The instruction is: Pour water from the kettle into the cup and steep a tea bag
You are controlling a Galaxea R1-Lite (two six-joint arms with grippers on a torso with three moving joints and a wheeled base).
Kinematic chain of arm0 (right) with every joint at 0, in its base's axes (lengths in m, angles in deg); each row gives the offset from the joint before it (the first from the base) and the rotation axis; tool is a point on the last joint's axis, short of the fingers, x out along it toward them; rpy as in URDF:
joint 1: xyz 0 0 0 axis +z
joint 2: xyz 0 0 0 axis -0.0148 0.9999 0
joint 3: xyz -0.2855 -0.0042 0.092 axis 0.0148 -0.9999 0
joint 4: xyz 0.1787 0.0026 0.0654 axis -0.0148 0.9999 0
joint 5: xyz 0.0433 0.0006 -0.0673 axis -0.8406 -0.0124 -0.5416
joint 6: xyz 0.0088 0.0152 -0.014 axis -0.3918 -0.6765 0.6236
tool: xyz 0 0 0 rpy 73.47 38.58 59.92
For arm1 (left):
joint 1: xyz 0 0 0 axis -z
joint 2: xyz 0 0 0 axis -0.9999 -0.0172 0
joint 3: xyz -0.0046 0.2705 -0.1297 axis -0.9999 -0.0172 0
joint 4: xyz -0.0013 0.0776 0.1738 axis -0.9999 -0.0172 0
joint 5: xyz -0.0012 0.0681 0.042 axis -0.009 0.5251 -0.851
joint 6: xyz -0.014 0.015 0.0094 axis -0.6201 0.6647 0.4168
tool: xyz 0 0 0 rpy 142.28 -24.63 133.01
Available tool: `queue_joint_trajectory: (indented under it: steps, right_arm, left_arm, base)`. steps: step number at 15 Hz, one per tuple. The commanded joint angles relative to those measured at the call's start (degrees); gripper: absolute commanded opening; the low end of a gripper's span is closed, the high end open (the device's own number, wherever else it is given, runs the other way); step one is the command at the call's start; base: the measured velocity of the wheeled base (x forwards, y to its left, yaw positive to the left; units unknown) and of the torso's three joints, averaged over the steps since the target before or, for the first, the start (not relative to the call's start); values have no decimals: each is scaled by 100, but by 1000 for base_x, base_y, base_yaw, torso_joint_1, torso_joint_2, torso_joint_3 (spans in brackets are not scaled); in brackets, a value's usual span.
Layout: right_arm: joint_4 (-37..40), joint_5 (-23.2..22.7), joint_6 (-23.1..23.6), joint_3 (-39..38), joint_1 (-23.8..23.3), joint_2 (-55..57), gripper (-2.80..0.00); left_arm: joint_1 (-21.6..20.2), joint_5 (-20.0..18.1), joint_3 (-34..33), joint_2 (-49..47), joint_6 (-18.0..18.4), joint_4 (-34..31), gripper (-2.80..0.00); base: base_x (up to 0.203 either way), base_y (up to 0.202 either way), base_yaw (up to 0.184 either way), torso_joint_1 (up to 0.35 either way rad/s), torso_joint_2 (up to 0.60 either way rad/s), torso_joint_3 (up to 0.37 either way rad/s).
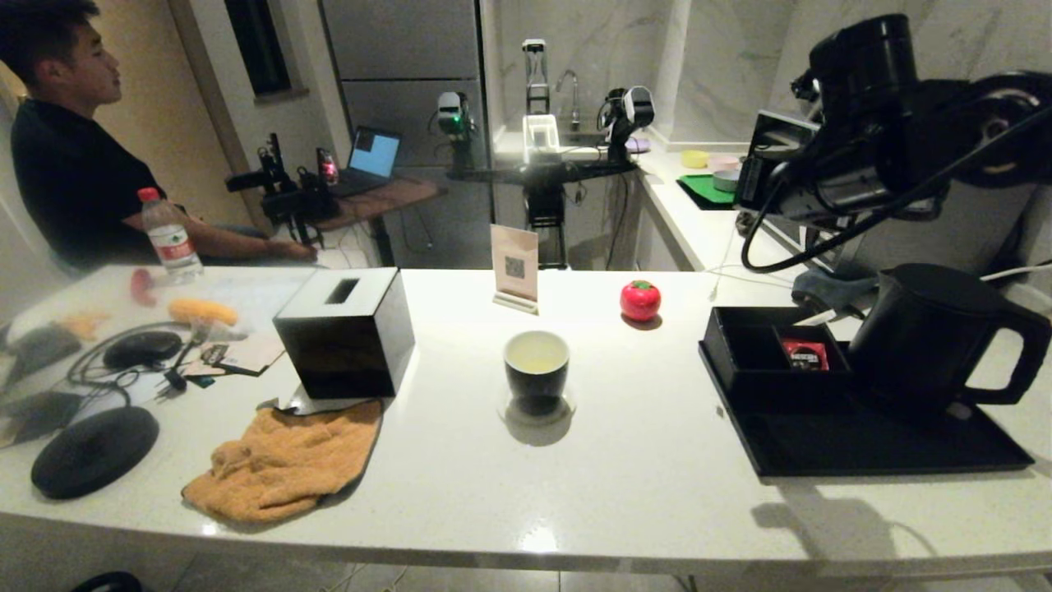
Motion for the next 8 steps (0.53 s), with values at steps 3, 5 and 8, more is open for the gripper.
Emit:
queue_joint_trajectory:
  steps: [3, 5, 8]
  right_arm:
    - [-36, 9, 18, -47, 90, -274, -280]
    - [-29, 20, 18, -61, 218, -382, -280]
    - [-21, 143, 18, -62, 511, -435, -280]
  left_arm:
    - [0, 0, 0, 0, 0, -1, -280]
    - [0, 0, 0, 0, 0, -1, -280]
    - [0, 0, 0, 0, 0, -1, -280]
  base:
    - [0, 0, 0, 0, 0, 0]
    - [0, 0, 0, 0, 0, 0]
    - [0, 0, 0, 0, 0, 0]
